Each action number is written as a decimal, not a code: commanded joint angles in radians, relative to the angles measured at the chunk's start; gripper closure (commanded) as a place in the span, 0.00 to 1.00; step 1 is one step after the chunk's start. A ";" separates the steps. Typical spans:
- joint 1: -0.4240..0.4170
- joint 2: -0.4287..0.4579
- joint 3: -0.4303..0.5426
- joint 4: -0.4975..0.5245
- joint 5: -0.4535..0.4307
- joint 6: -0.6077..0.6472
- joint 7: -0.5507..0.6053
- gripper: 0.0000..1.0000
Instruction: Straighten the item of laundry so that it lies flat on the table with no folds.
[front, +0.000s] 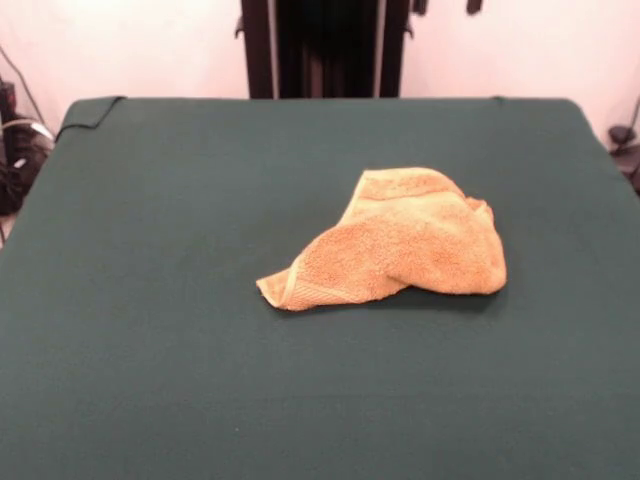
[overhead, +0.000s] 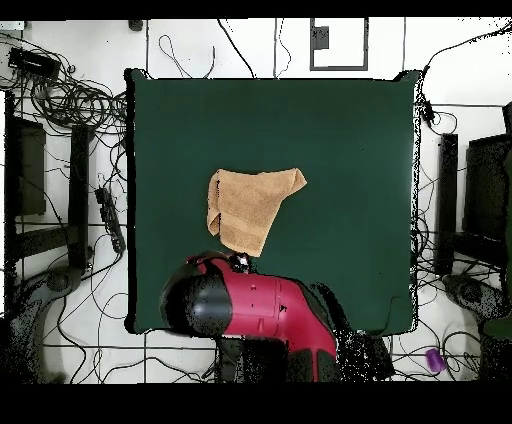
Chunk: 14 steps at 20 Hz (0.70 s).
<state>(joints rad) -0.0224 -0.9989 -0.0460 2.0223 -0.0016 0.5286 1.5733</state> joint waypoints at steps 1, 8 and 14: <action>0.022 0.210 0.018 -0.052 0.021 -0.124 0.249 0.00; 0.031 0.323 0.005 -0.094 0.056 -0.200 0.263 0.00; 0.016 0.405 0.010 -0.111 0.077 -0.276 0.260 0.00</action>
<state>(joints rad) -0.0198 -0.7117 -0.0642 1.9629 0.0121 0.3401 1.5735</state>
